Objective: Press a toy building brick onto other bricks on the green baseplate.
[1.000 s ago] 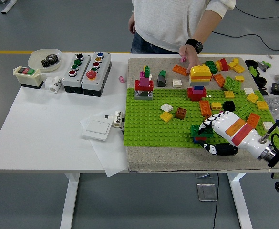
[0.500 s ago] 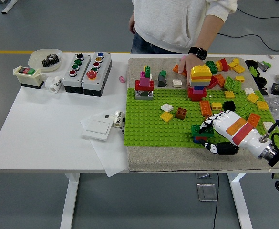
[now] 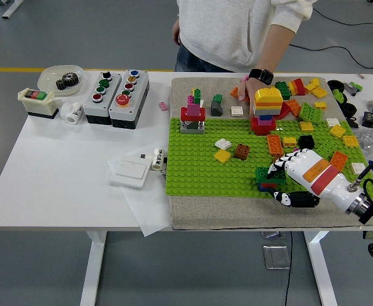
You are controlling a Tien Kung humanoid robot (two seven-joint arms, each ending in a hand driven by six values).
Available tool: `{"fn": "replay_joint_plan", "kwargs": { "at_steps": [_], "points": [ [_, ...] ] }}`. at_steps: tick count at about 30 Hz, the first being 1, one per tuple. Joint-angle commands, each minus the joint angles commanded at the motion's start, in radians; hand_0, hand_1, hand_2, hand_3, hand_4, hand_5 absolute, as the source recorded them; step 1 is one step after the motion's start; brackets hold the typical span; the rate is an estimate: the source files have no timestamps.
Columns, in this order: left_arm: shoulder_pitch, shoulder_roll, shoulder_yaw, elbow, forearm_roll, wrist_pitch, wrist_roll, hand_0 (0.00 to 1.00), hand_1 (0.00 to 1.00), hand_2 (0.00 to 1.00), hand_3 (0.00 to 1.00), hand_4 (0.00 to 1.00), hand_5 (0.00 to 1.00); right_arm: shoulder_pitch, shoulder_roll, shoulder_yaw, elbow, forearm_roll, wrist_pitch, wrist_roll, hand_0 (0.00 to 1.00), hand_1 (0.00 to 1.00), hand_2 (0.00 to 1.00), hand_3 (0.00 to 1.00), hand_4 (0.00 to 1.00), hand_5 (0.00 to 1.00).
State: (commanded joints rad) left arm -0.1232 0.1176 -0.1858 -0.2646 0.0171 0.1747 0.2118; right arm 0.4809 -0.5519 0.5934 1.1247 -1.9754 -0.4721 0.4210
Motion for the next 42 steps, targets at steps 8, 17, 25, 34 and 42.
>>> {"fn": "replay_joint_plan", "kwargs": {
  "at_steps": [8, 17, 25, 34, 42],
  "points": [
    [0.005, -0.001, -0.001, 0.0, 0.002, -0.001, 0.001, 0.502, 0.607, 0.767, 0.788, 0.834, 0.833, 0.001, -0.003, 0.003, 0.015, 0.007, -0.008, 0.002, 0.403, 0.441, 0.504, 0.508, 0.633, 0.483],
    [0.011, -0.002, -0.007, 0.0, 0.01, 0.0, 0.003, 0.502, 0.607, 0.767, 0.788, 0.833, 0.833, 0.007, -0.008, 0.02, 0.052, 0.02, -0.027, 0.006, 0.405, 0.441, 0.505, 0.51, 0.632, 0.481],
    [0.011, 0.0, -0.007, 0.0, 0.013, -0.002, 0.004, 0.498, 0.605, 0.762, 0.788, 0.834, 0.833, 0.018, -0.009, 0.034, 0.067, 0.026, -0.035, 0.006, 0.421, 0.45, 0.508, 0.513, 0.633, 0.48],
    [0.01, 0.002, -0.001, 0.001, 0.007, -0.001, 0.001, 0.497, 0.605, 0.764, 0.788, 0.834, 0.833, 0.026, -0.013, 0.055, 0.086, 0.034, -0.04, 0.002, 0.433, 0.457, 0.512, 0.513, 0.633, 0.479],
    [0.008, 0.002, 0.003, 0.001, 0.003, -0.003, 0.0, 0.494, 0.604, 0.762, 0.788, 0.835, 0.833, 0.032, -0.017, 0.065, 0.109, 0.056, -0.044, -0.003, 0.479, 0.478, 0.523, 0.515, 0.635, 0.475]
  ]
}}
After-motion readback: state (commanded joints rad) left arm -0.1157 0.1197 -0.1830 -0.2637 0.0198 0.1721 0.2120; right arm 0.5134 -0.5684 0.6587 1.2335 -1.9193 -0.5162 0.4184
